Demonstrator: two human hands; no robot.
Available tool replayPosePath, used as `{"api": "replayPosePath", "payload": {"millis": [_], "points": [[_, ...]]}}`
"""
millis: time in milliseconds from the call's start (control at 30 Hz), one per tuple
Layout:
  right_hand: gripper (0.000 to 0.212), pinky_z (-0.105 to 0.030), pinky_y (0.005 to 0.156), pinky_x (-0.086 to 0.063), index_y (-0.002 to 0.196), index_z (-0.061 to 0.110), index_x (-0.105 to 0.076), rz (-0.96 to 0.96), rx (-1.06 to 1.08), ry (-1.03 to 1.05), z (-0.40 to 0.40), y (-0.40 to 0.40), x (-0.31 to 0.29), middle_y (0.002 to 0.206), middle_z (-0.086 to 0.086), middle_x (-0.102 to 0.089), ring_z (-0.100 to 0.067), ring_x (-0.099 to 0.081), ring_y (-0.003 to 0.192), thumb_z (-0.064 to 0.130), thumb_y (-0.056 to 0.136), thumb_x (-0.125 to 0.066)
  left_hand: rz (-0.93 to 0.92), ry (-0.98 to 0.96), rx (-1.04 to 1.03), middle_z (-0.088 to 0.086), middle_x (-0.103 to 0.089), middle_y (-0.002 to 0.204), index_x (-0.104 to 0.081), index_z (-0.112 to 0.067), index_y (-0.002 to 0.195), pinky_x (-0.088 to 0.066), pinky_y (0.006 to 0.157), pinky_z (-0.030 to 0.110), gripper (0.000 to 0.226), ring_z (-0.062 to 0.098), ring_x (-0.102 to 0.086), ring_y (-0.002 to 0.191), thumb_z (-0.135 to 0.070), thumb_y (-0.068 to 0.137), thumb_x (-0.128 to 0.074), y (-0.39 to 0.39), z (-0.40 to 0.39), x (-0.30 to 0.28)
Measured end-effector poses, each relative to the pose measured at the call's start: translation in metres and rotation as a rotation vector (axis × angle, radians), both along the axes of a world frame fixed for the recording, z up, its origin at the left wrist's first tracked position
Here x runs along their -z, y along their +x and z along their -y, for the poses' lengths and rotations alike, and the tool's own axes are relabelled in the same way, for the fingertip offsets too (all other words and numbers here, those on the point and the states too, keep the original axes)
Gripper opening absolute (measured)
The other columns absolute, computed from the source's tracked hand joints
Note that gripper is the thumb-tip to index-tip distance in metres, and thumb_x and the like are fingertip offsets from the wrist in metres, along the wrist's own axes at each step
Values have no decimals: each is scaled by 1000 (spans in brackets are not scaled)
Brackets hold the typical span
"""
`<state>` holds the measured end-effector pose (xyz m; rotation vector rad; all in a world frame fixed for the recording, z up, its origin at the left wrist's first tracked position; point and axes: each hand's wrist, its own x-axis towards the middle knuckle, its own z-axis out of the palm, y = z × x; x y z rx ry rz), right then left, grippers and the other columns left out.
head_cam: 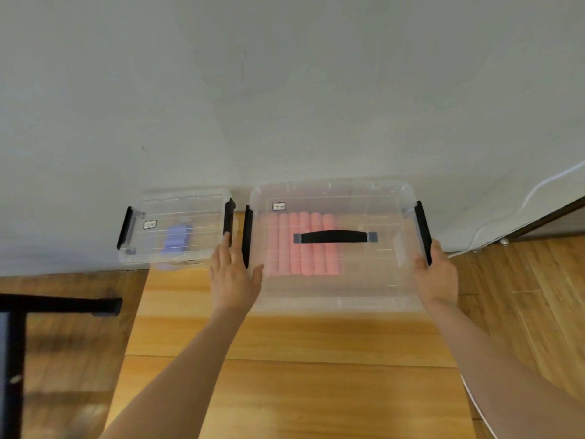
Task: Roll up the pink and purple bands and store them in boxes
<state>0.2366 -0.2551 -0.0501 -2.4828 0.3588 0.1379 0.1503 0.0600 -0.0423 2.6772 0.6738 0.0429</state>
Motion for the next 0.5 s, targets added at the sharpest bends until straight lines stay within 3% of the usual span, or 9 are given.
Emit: {"api": "replayPosePath", "payload": {"millis": [67, 133, 233, 333, 433, 500], "points": [[49, -41, 99, -38, 144, 3, -27, -7, 5, 35, -5, -2, 1, 138, -21, -44, -36, -43, 125, 14, 97, -40, -104, -25, -42, 10, 3, 156, 0, -6, 148, 0, 115, 40, 96, 24, 6, 143, -51, 85, -56, 2, -20, 1], [49, -41, 104, -34, 144, 4, -26, -17, 10, 65, -14, -5, 2, 143, -17, -39, -34, -38, 131, 14, 98, -39, -246, -49, -40, 5, 12, 156, 9, -8, 147, 4, 114, 42, 102, 21, 14, 142, -63, 83, -49, 3, -39, 4], [50, -41, 105, -33, 145, 4, -22, -22, -30, 0, -25, -9, 4, 147, -15, -33, -31, -32, 135, 16, 98, -36, -292, -50, 69, 2, 13, 156, 6, -13, 148, 1, 116, 44, 95, 20, 17, 141, -64, 84, -43, 0, -53, 5], [56, -42, 109, -26, 148, 7, -12, -13, -163, -228, -31, -12, 4, 153, -16, -18, -30, -21, 139, 25, 98, -31, -336, -45, 143, 0, 16, 155, 6, -13, 148, -1, 116, 43, 92, 20, 19, 141, -63, 87, -41, -3, -60, 0], [57, -47, 114, -12, 149, 19, -7, -36, -245, -422, -48, -20, 3, 154, -17, -6, -32, -5, 142, 34, 97, -26, -456, -5, 204, 1, 21, 154, 12, -13, 147, 0, 115, 45, 92, 22, 20, 140, -64, 88, -37, -3, -65, -8], [57, -50, 114, -1, 149, 18, -5, -133, -219, -434, -66, -28, -1, 156, -14, 2, -29, 8, 143, 39, 98, -21, -495, -5, 214, 2, 24, 153, 15, -14, 146, 1, 114, 47, 91, 23, 20, 140, -64, 88, -35, -3, -64, -15]]}}
